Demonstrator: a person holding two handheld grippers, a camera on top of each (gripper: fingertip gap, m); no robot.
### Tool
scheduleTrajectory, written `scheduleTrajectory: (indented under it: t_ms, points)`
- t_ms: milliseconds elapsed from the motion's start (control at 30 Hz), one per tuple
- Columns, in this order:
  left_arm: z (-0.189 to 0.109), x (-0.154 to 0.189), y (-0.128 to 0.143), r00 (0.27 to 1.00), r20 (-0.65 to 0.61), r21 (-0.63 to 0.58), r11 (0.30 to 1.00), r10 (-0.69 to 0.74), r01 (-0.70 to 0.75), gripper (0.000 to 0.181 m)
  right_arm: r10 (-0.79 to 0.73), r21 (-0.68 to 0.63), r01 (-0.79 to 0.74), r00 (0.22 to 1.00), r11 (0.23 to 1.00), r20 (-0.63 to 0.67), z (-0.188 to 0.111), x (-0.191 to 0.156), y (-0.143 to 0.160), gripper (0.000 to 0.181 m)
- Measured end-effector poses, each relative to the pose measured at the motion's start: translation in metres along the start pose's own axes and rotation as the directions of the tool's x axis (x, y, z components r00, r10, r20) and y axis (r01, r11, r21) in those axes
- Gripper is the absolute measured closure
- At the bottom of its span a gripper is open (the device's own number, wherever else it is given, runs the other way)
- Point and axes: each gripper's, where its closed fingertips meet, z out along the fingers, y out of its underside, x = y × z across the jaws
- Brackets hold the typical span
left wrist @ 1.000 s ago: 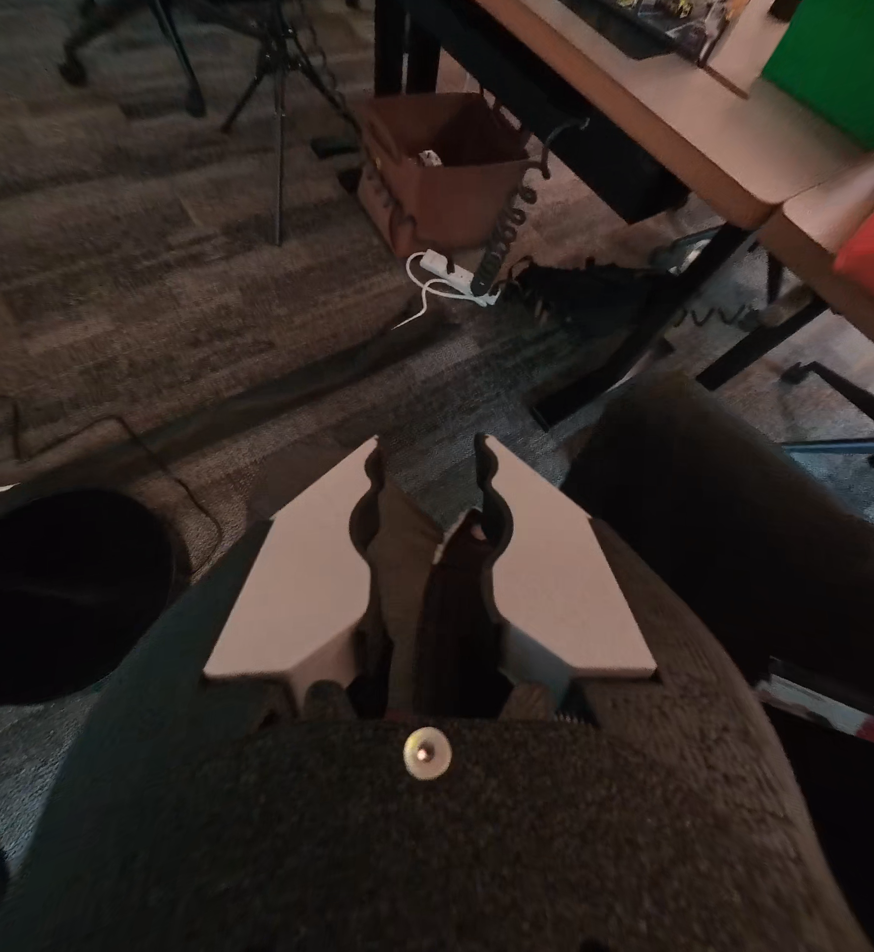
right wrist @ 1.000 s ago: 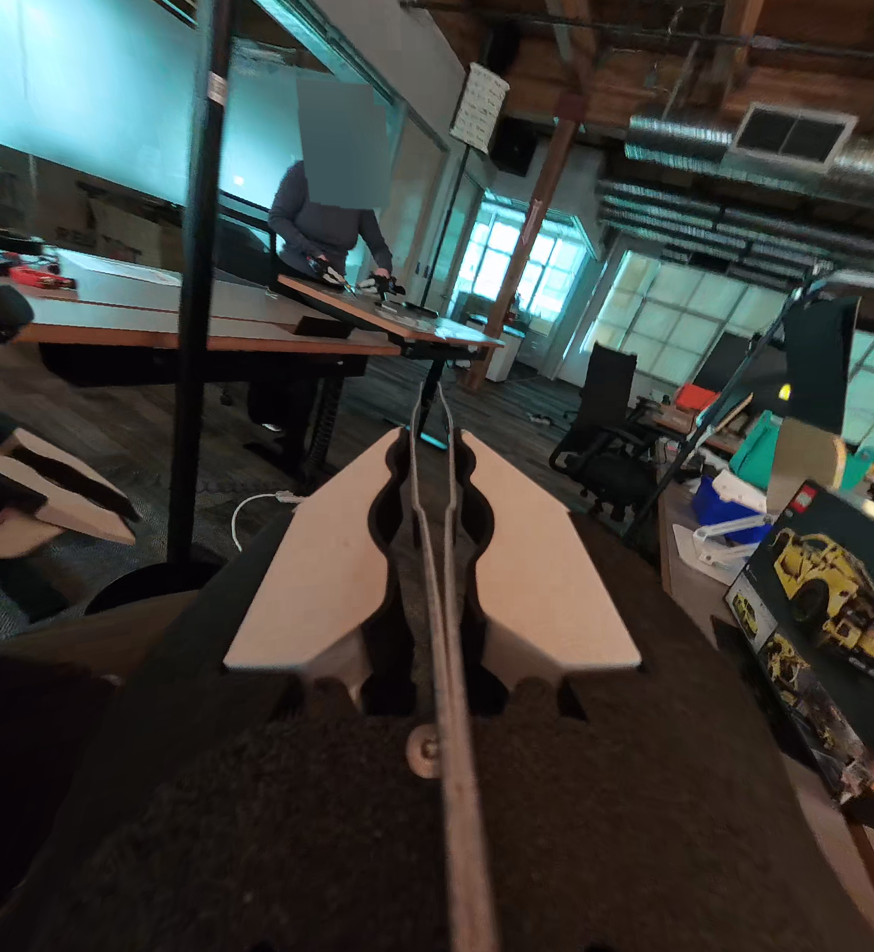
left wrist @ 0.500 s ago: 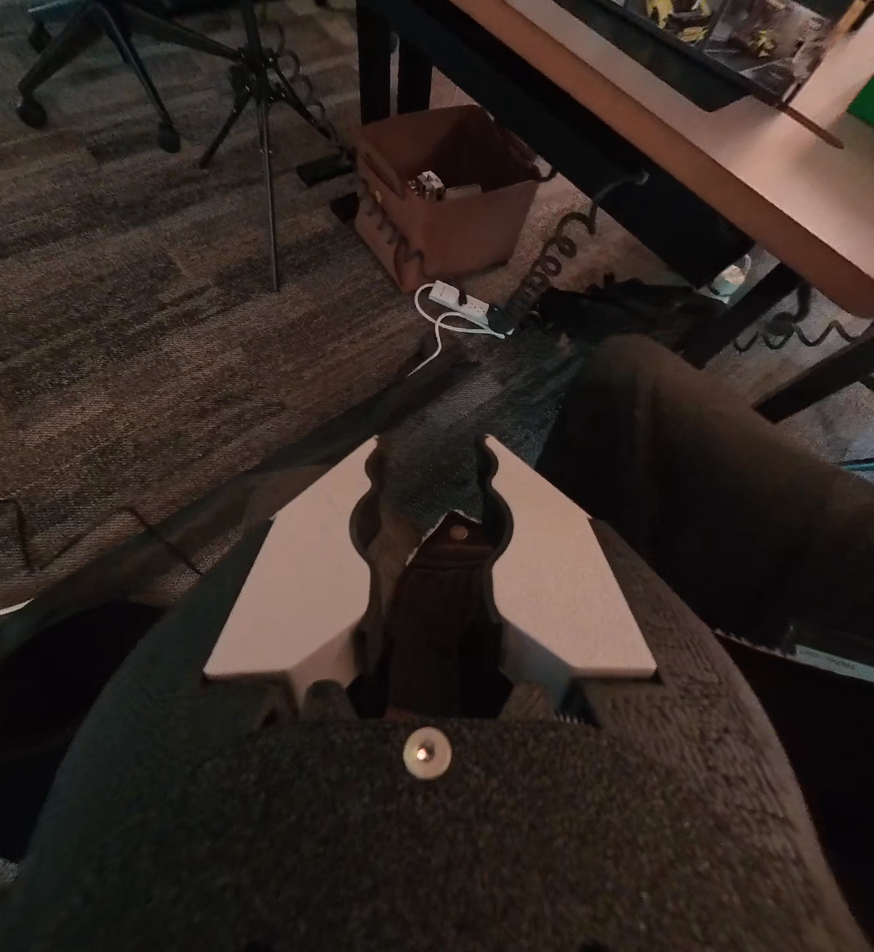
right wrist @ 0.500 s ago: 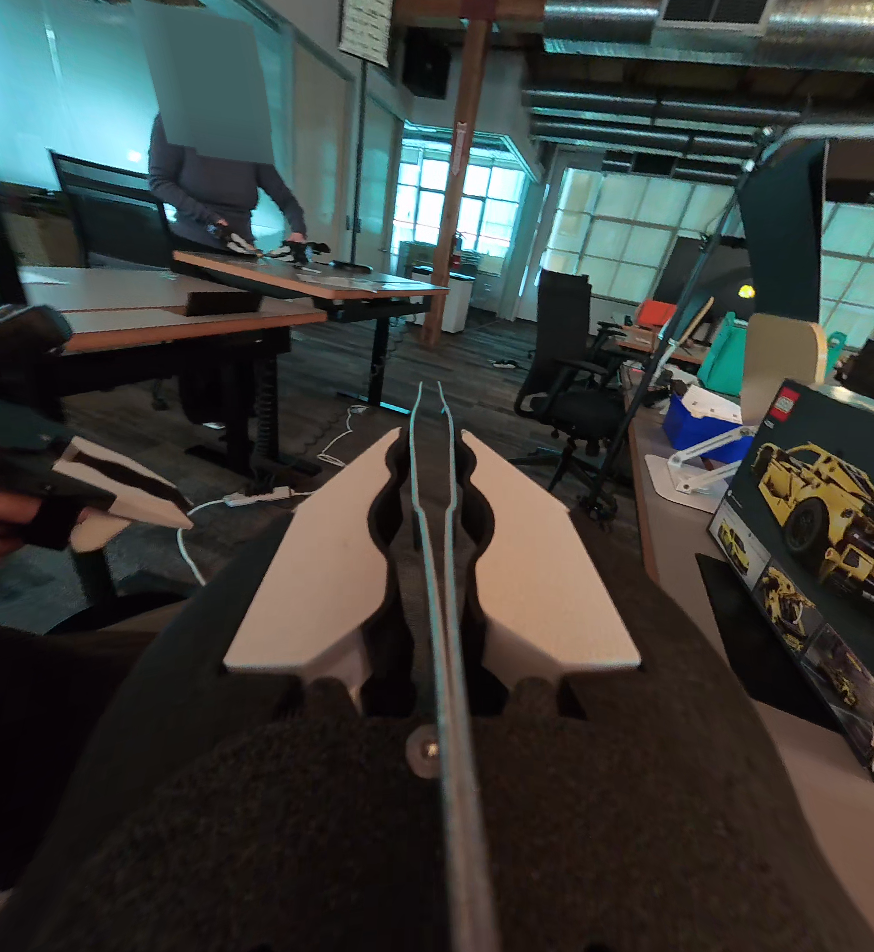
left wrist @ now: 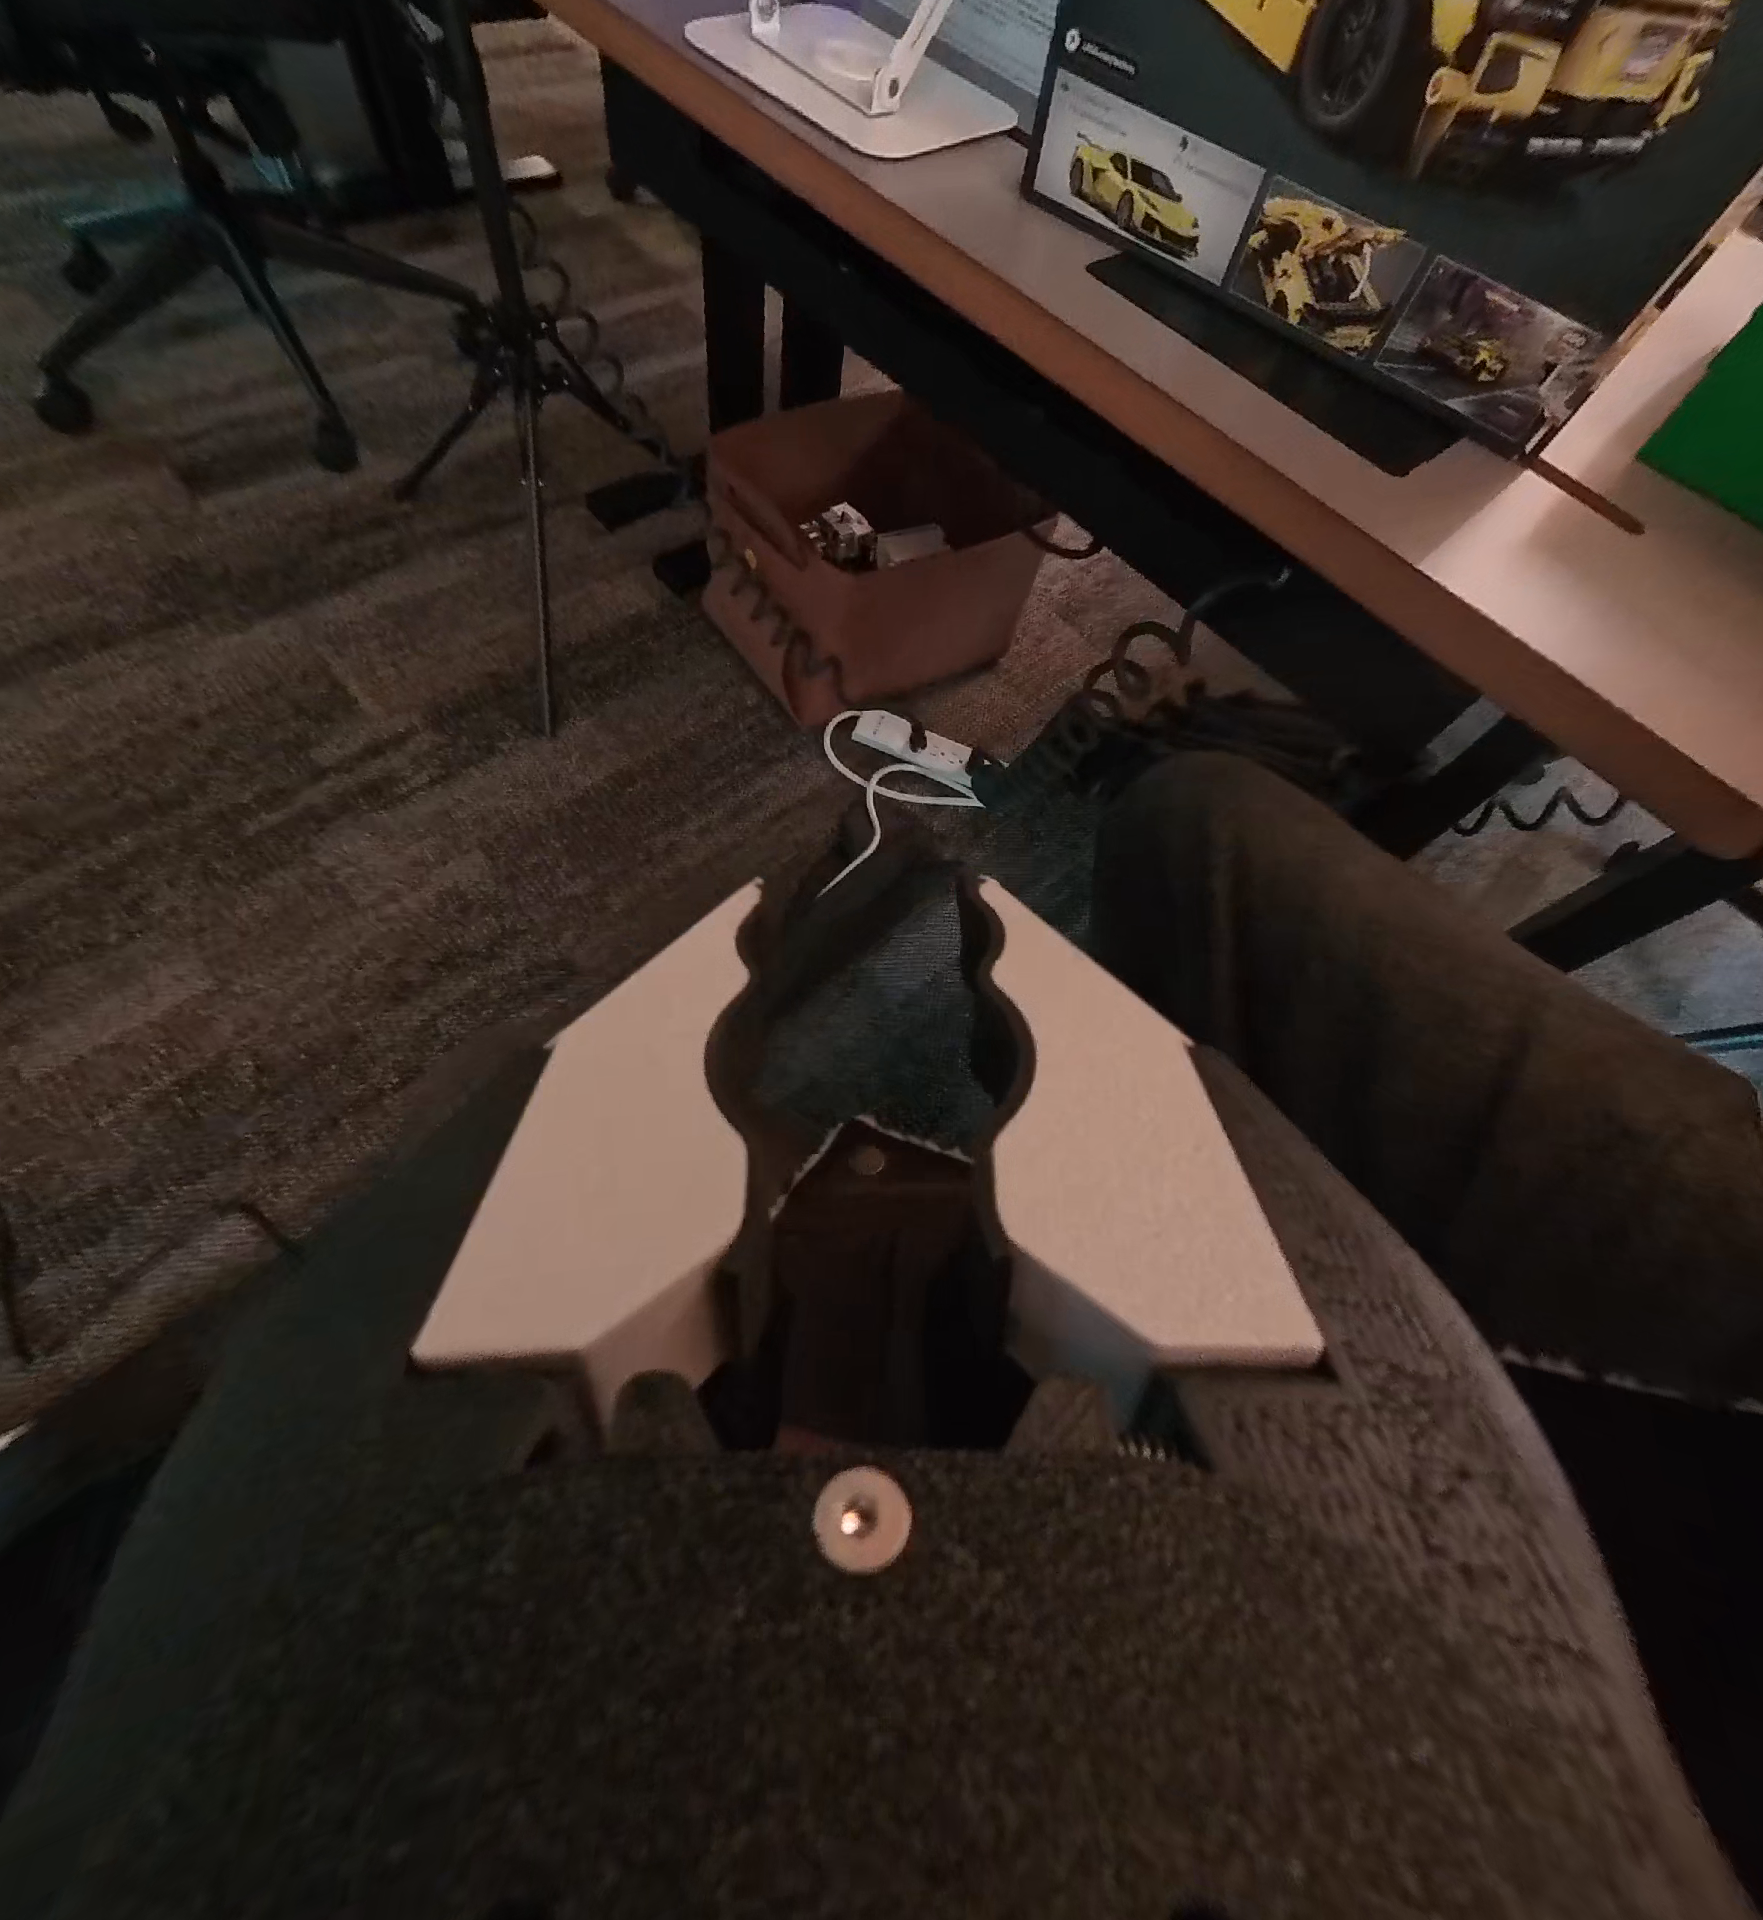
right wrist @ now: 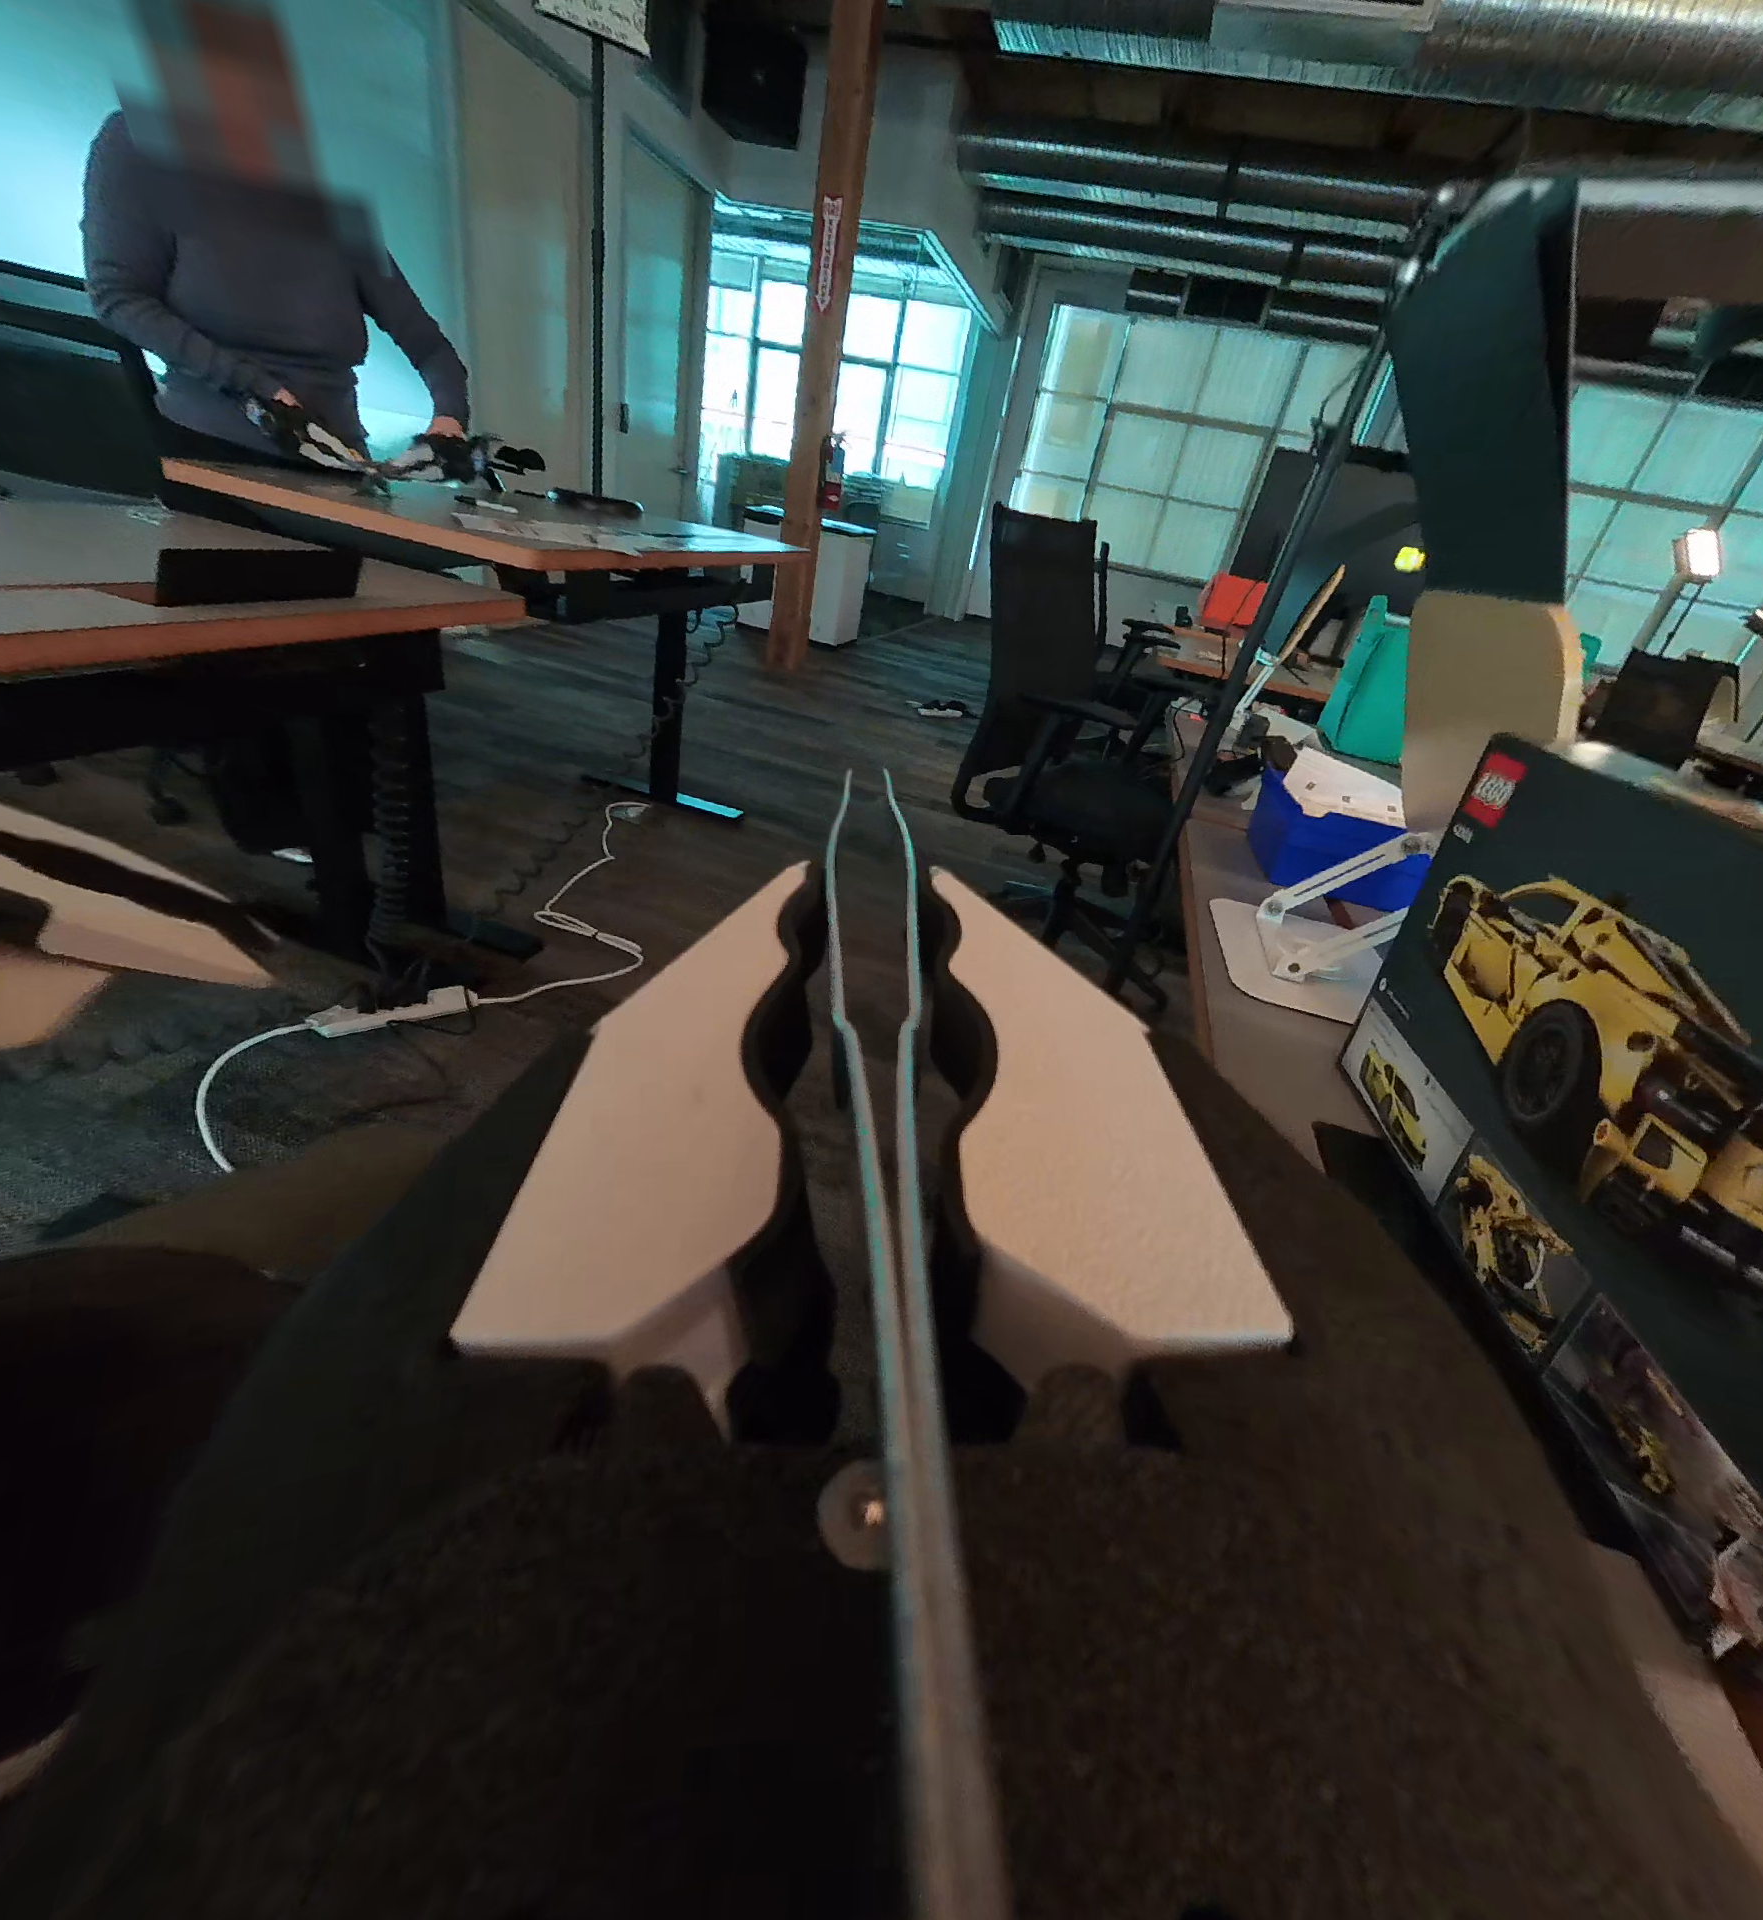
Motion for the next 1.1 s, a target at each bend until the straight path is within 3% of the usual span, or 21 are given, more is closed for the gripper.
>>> scheduleTrajectory:
  t_ms: [200,333,433,533,833,967,1100]
  points:
    - [0.013,-0.031,0.004,0.996,0.044,-0.041,0.996,-0.079,0.081,0.146,0.044,-0.038,-0.048,0.995,0.998,-0.087,0.042,0.038,0.026,0.166]
    - [0.042,-0.063,-0.038,0.997,0.053,-0.045,0.998,-0.050,0.053,0.146,0.008,-0.064,-0.014,0.996,0.998,-0.091,0.094,0.063,0.013,0.166]
    - [0.062,-0.082,-0.086,0.998,0.024,-0.026,0.998,-0.064,0.065,0.146,-0.015,-0.047,0.012,0.998,0.999,-0.067,0.141,0.078,-0.025,0.166]
    - [0.061,-0.104,-0.131,0.997,0.050,-0.040,0.997,-0.061,0.064,0.146,-0.040,-0.055,0.038,0.999,0.998,-0.036,0.195,0.090,-0.074,0.166]
    - [-0.043,-0.213,-0.331,0.961,0.178,0.042,0.977,-0.211,0.207,0.147,0.032,-0.124,-0.026,0.999,0.992,0.044,0.377,0.124,-0.238,0.165]
    - [-0.058,-0.266,-0.407,0.950,0.203,0.095,0.970,-0.237,0.222,0.146,0.064,-0.122,-0.059,0.997,0.991,0.037,0.440,0.138,-0.271,0.165]
    - [-0.043,-0.308,-0.466,0.952,0.197,0.126,0.969,-0.233,0.211,0.147,0.079,-0.128,-0.074,0.996,0.989,0.040,0.493,0.145,-0.272,0.165]
